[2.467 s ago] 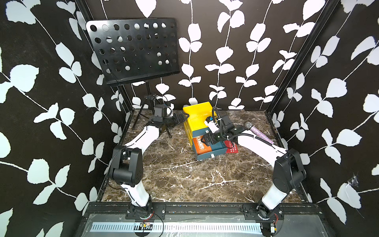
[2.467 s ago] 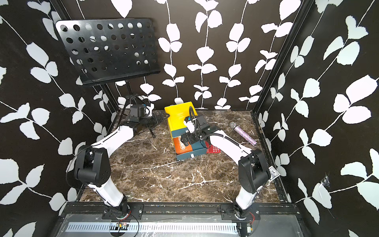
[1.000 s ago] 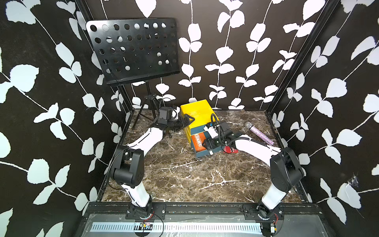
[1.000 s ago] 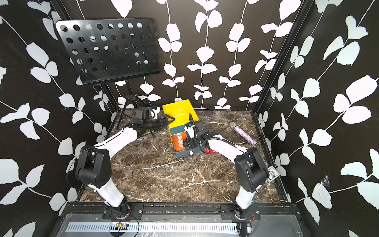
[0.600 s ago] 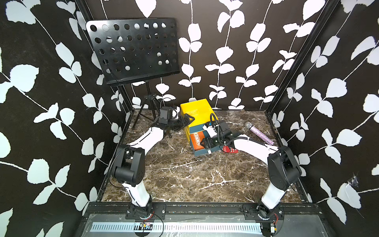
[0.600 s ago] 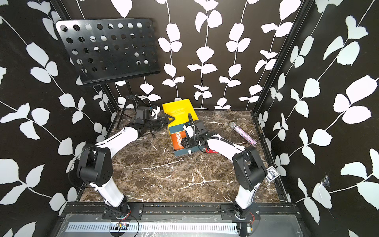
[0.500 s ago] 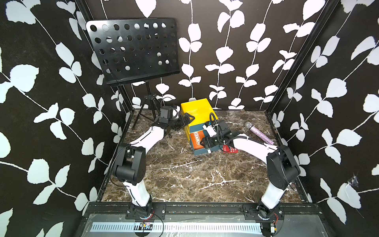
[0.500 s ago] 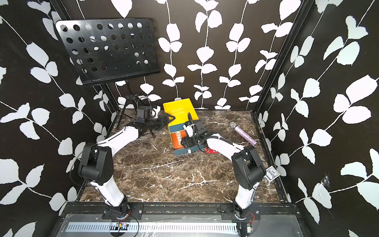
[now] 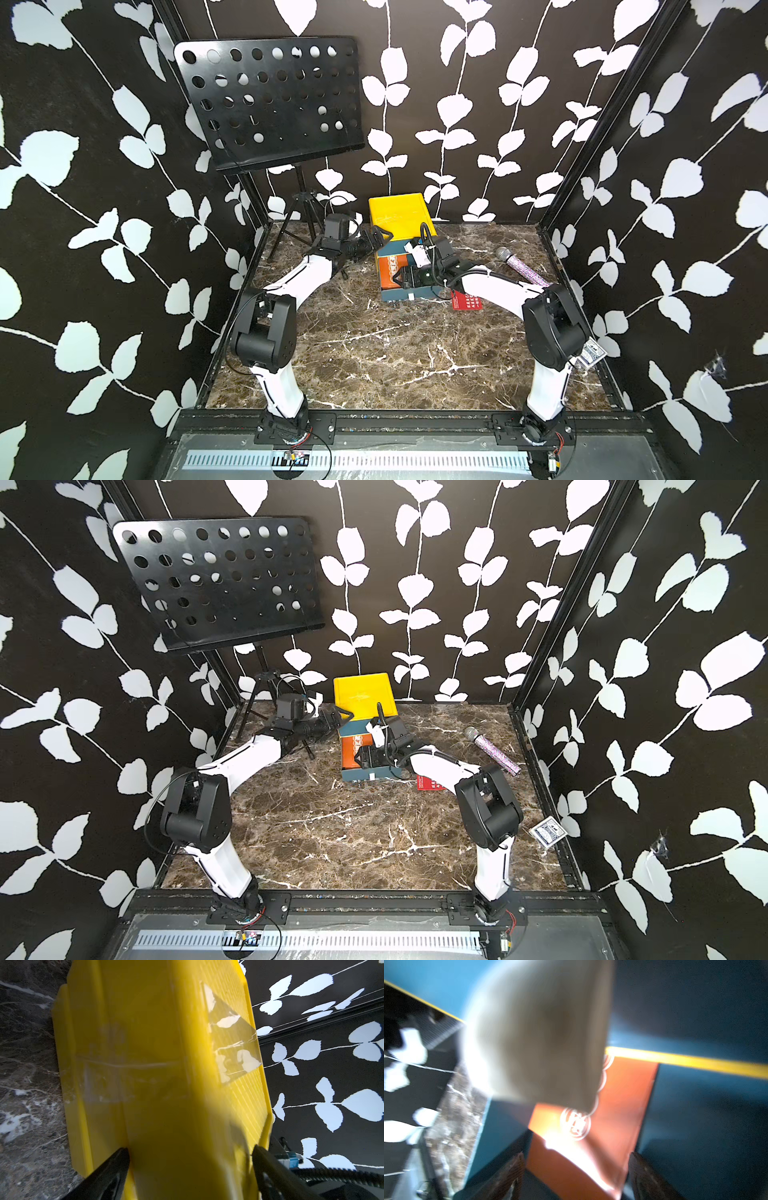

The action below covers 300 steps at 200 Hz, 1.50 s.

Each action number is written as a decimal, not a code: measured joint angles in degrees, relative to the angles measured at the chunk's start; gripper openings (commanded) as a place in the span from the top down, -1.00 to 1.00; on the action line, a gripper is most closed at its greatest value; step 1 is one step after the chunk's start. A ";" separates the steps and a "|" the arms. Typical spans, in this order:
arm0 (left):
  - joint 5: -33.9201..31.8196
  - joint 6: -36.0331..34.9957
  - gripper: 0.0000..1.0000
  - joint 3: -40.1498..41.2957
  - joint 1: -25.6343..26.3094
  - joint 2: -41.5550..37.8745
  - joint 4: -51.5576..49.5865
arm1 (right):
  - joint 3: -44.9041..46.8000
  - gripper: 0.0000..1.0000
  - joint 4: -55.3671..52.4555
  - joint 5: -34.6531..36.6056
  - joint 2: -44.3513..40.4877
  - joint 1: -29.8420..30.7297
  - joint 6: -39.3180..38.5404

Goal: Take the postcards out of the drawer
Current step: Pick up the postcards from the drawer.

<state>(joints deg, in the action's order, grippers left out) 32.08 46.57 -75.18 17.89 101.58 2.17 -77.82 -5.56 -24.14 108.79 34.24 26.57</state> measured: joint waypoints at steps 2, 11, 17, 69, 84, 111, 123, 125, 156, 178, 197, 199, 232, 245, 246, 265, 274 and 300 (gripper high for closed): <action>-0.02 0.02 -0.88 0.00 0.00 0.00 0.02 | 0.00 -0.53 0.28 -0.33 0.04 0.00 0.26; -0.07 0.15 -0.88 0.00 0.00 0.00 0.15 | 0.00 -0.52 1.07 -1.53 0.17 -0.02 1.31; -0.07 0.20 -0.88 0.00 0.00 0.00 0.17 | -0.02 -0.50 1.38 -2.40 0.22 -0.07 1.79; 0.07 0.17 -0.90 -0.61 0.02 0.46 0.02 | -1.22 -0.46 -1.33 -9.38 0.24 -0.37 1.27; 0.07 0.17 -0.90 -1.62 0.02 1.25 -0.13 | -1.57 -0.46 -3.48 -11.17 0.20 -0.39 -0.02; 0.17 0.17 -0.89 -2.82 0.09 2.54 -0.55 | -1.62 -0.46 -8.26 -13.73 -0.83 -0.39 -2.95; 0.44 0.17 -0.89 -3.06 0.15 2.67 -0.70 | -1.57 -0.45 -10.38 -14.49 -1.68 -0.39 -4.07; 0.42 0.20 -0.90 -3.15 0.20 2.69 -0.79 | -1.55 -0.45 -10.69 -14.60 -1.81 -0.39 -4.20; 0.31 0.17 -0.90 -3.65 0.46 2.82 -1.68 | -0.66 -0.44 -13.92 -17.03 -3.91 -0.37 -5.97; 0.24 0.09 -0.90 -4.13 0.46 2.86 -2.32 | 0.24 -0.43 -14.99 -18.84 -4.59 -0.37 -6.51; 0.17 -0.11 -0.91 -4.61 0.46 3.08 -2.51 | 0.94 -0.40 -15.69 -20.06 -4.63 -0.37 -6.95; 0.17 -0.11 -0.90 -4.61 0.46 3.08 -2.51 | 0.98 -0.40 -15.78 -20.20 -4.63 -0.37 -6.97; 0.15 -0.68 -0.91 -4.66 0.44 3.21 -2.91 | 1.07 -0.38 -17.20 -21.31 -4.63 -0.37 -8.59; 0.20 -0.76 -0.91 -4.74 0.44 3.21 -3.06 | 1.07 -0.39 -17.57 -19.82 -4.76 -0.39 -8.83; 0.20 -0.76 -0.91 -4.74 0.44 3.21 -3.08 | 1.07 -0.39 -17.57 -19.76 -4.76 -0.39 -8.83; 0.39 -0.72 -0.96 -4.72 0.44 3.21 -3.08 | 1.49 -0.40 -17.64 -15.58 -5.81 -0.39 -8.13; 0.42 -0.72 -0.98 -4.70 0.44 3.21 -3.13 | 1.60 -0.42 -17.57 -13.14 -6.47 -0.37 -7.52; 0.04 -1.95 -0.98 -3.91 0.39 2.14 -4.02 | 1.60 -0.43 -16.09 -5.49 -8.20 -0.37 -5.03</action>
<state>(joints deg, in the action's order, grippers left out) 32.12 44.62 -79.09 18.28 103.72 -1.85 -76.23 -21.65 -29.63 100.60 33.87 21.54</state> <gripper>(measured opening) 0.990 0.713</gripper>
